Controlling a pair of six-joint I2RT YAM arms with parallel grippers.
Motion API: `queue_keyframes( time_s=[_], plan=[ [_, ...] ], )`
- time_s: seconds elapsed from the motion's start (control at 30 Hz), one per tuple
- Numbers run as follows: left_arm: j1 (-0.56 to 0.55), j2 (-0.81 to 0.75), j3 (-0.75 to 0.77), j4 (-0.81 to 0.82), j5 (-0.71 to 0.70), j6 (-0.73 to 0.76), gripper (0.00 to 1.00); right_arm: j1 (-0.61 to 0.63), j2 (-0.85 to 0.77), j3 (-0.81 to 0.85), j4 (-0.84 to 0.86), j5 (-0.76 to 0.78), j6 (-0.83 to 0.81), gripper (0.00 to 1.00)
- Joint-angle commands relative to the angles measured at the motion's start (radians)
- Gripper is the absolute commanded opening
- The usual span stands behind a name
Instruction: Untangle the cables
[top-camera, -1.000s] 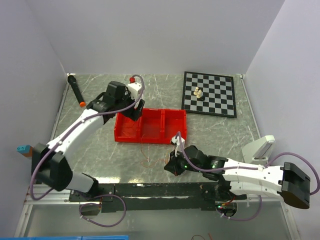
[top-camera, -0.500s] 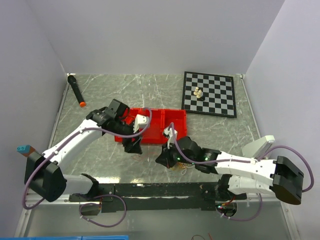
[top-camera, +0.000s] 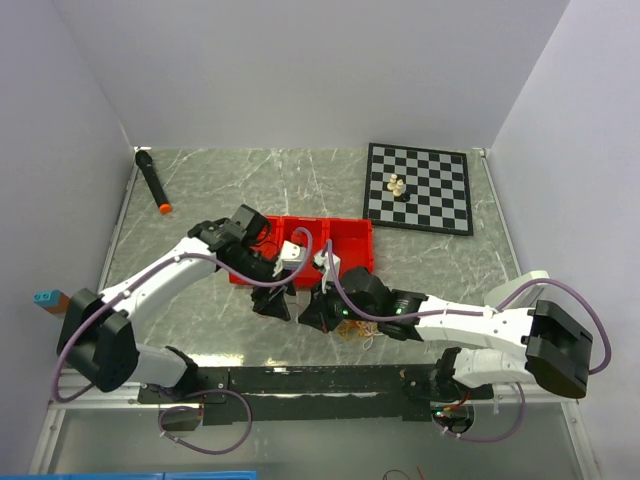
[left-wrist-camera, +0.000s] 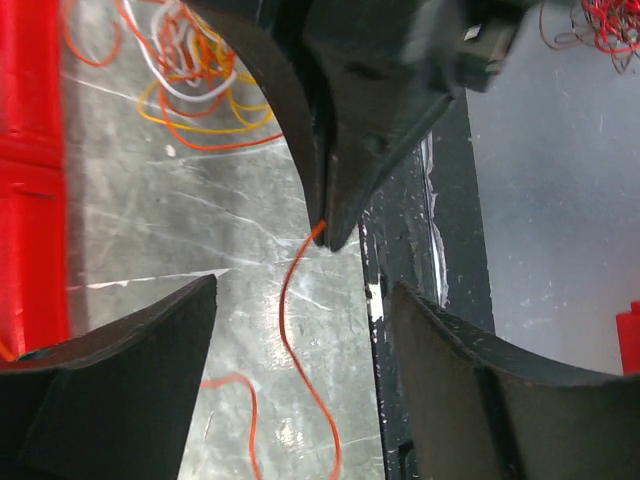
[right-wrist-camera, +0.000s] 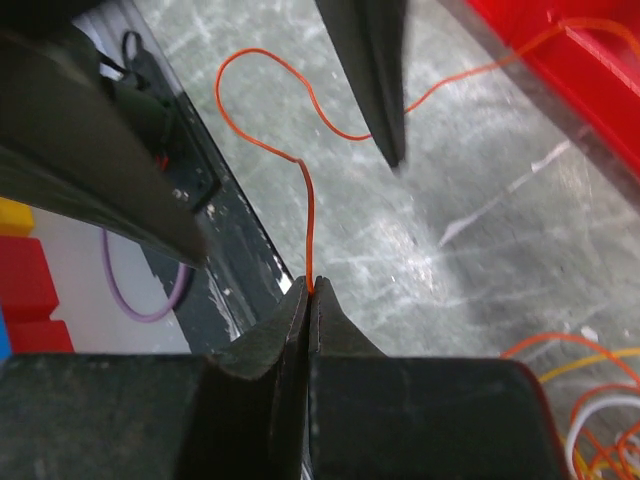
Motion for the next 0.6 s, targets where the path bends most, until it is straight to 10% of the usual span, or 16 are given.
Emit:
queue_keyframes(
  time_s=[0.0, 0.13, 0.43, 0.57],
  plan=[
    [-0.019, 0.053, -0.003, -0.008, 0.052, 0.073, 0.73, -0.005, 0.013, 0.061, 0.069, -0.018, -0.023, 0.0],
    [-0.018, 0.041, -0.037, 0.075, 0.024, 0.026, 0.69, -0.005, 0.014, 0.055, 0.086, -0.023, -0.018, 0.0],
    [-0.019, 0.051, -0.022, 0.103, 0.024, -0.008, 0.02, -0.014, -0.004, 0.023, 0.103, -0.014, 0.003, 0.0],
    [-0.016, -0.005, -0.078, 0.186, -0.02, -0.068, 0.01, -0.033, -0.082, -0.034, 0.092, 0.014, 0.031, 0.42]
  ],
)
